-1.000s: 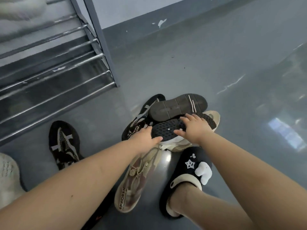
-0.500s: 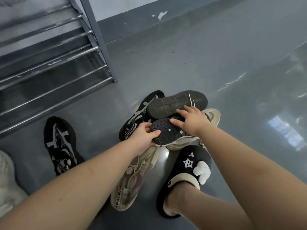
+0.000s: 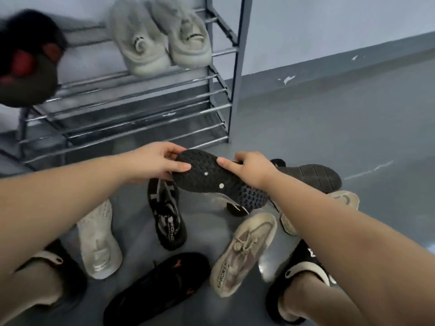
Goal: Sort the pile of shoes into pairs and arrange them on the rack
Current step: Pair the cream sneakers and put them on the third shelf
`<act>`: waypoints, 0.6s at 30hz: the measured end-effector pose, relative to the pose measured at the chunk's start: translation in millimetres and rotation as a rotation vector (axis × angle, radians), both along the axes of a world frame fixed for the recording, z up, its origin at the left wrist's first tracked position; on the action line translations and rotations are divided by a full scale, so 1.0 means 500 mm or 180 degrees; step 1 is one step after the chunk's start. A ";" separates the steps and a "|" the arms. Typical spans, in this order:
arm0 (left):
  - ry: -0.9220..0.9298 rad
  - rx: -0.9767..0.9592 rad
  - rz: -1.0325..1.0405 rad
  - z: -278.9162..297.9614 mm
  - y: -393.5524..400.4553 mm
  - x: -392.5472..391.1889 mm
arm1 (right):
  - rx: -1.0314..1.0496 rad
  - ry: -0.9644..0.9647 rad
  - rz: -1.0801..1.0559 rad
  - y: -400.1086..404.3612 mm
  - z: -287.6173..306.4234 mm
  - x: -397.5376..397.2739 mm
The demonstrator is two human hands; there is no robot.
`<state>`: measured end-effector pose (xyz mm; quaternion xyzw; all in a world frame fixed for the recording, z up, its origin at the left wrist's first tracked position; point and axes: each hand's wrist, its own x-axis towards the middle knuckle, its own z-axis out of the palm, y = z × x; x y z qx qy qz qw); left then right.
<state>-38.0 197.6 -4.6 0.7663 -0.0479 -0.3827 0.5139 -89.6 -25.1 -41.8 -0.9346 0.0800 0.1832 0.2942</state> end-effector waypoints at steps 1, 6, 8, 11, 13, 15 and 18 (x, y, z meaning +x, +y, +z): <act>-0.0091 0.0015 -0.0043 0.034 0.024 0.007 | 0.0024 -0.0070 0.0040 0.021 0.026 0.010; -0.0340 -0.0137 0.0119 0.160 0.120 -0.006 | -0.0248 -0.0356 0.0394 0.110 0.160 0.045; -0.0508 -0.0158 0.0164 0.192 0.135 -0.009 | -0.0562 -0.0402 0.0568 0.129 0.205 0.045; -0.0831 -0.0110 0.0065 0.224 0.129 -0.010 | -0.0772 -0.0037 0.0457 0.135 0.270 0.027; -0.1038 -0.0094 0.0091 0.226 0.119 -0.014 | -0.0448 0.0437 0.0003 0.134 0.298 0.007; -0.1403 0.0099 0.0114 0.222 0.111 -0.021 | 0.0335 0.0752 -0.0767 0.136 0.309 -0.012; -0.1947 0.0433 0.0062 0.225 0.097 -0.049 | 0.2350 0.0856 -0.2054 0.155 0.301 -0.030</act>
